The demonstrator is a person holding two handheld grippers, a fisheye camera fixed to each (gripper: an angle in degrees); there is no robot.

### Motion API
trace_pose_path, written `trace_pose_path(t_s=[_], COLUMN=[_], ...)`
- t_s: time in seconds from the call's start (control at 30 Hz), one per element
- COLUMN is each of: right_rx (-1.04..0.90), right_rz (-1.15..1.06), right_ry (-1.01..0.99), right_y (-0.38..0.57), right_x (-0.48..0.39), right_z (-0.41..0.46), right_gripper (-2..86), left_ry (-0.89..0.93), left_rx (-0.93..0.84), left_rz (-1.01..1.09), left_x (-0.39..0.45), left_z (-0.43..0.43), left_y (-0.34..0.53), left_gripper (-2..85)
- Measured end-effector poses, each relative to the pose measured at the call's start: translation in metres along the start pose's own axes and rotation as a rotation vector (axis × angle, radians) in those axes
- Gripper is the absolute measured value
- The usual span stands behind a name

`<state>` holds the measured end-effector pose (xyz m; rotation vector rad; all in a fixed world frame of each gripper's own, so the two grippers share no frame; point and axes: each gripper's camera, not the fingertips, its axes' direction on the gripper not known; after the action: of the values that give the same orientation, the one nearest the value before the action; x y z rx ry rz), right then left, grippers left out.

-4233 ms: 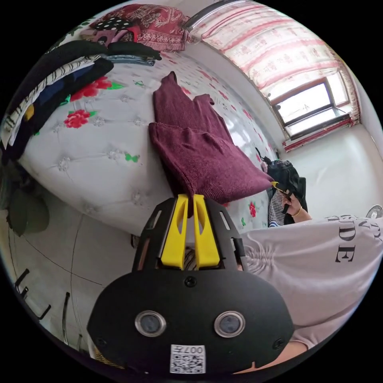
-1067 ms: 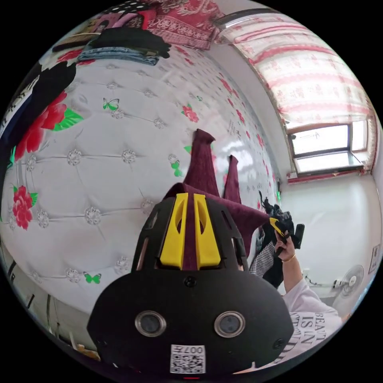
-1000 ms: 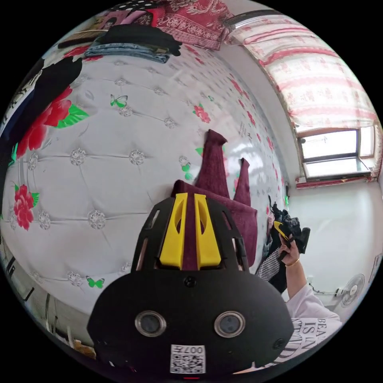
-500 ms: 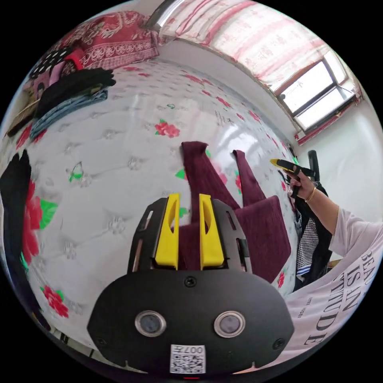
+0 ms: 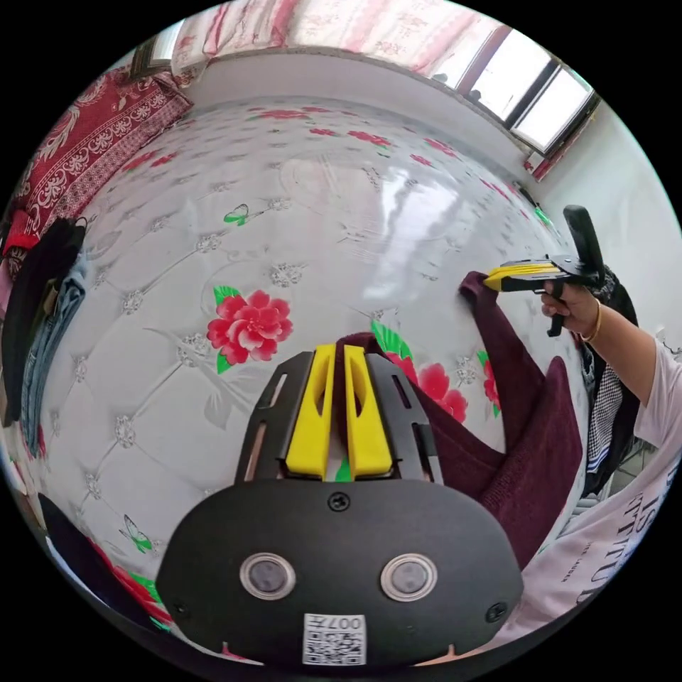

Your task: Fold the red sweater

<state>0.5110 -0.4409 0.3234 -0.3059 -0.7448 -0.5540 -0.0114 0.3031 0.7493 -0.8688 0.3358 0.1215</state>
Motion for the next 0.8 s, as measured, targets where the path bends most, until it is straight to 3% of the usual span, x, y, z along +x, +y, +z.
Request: trace_pose_path(t_s=[0.17,0.37,0.5,0.67,0.7,0.8], right_rx=[0.137,0.158,0.091,0.009,-0.064,-0.067], right_rz=[-0.190,-0.352,-0.280,-0.009,0.049,0.068], right_ry=[-0.167,-0.183,-0.140,-0.029,-0.011,0.034], right_y=[0.046,0.154,0.242,0.314,0.323,0.331], right_x=[-0.055,-0.140,-0.174,-0.164,-0.160,-0.169], right_z=[-0.072,-0.131,-0.119,-0.041,-0.019,-0.007], right_gripper=[0.1,-0.1,-0.1,0.2,0.3,0.7], left_ry=[0.100,0.121,0.168,0.099,0.096,0.091], left_rx=[0.182,0.298,0.193,-0.150,-0.068,-0.139], left_rz=[0.067,0.196,0.146,0.015,0.000,-0.059], left_x=[0.038,0.127,0.172,0.187,0.187,0.177], left_z=[-0.082,-0.178,-0.168,-0.064,-0.066,-0.073], left_y=[0.040,0.150,0.225,0.272,0.277,0.259], left_gripper=[-0.3,-0.5,-0.4,0.1,0.3,1.4])
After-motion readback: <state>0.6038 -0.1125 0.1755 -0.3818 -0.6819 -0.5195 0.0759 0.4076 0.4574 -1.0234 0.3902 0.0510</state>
